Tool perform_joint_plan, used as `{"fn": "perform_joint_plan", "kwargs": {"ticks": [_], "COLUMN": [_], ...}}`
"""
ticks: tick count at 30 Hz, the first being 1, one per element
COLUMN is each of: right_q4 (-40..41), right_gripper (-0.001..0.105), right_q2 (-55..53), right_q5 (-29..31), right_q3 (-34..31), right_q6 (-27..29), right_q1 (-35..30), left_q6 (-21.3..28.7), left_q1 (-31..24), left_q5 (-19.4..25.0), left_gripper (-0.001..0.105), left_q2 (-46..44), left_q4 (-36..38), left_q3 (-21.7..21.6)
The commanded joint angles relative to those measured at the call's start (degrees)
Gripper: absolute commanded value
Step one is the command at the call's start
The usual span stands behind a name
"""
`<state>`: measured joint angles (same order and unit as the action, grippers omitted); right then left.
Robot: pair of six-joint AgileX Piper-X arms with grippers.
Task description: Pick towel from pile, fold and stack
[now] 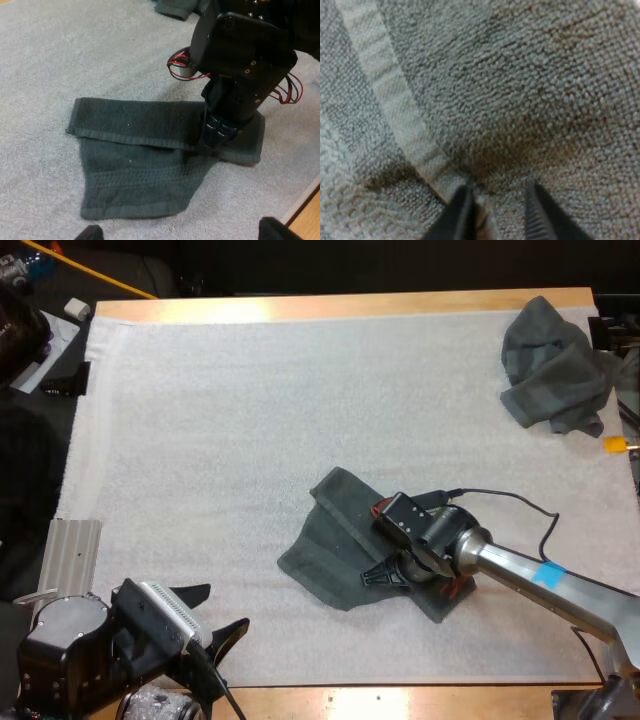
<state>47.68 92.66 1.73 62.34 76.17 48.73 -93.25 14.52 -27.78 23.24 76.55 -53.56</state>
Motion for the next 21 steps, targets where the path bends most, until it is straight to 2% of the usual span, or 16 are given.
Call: {"fn": "perform_joint_plan", "kwargs": {"ticks": [1,3,7,14,21], "right_q4": [0.4,0.4,-0.3,0.2,0.7], "right_gripper": [0.017,0.014,0.001,0.001,0.0], "right_q2": [0.6,0.5,0.3,-0.7,-2.4], "right_q5": [0.8,0.8,1.2,4.5,15.3], "right_q3": [0.1,0.1,-0.1,0.1,3.8], "right_q6": [-0.2,-0.1,-0.8,-0.2,4.1], "right_q1": [-0.3,-0.3,0.0,0.0,-0.3], "left_q6": [-0.4,-0.4,-0.4,-0.4,-0.4], "left_q1": [0.2,0.2,0.2,0.3,0.3], "left_q5": [-0.1,-0.1,-0.4,-0.6,-0.6], "left_gripper": [0.06,0.06,0.06,0.06,0.06], "left_q2": [-0.1,-0.3,0.0,0.0,0.0], "left_q4": [0.4,0.7,0.2,0.4,0.5], "left_q3": [-0.2,-0.2,-0.2,-0.2,-0.2]}}
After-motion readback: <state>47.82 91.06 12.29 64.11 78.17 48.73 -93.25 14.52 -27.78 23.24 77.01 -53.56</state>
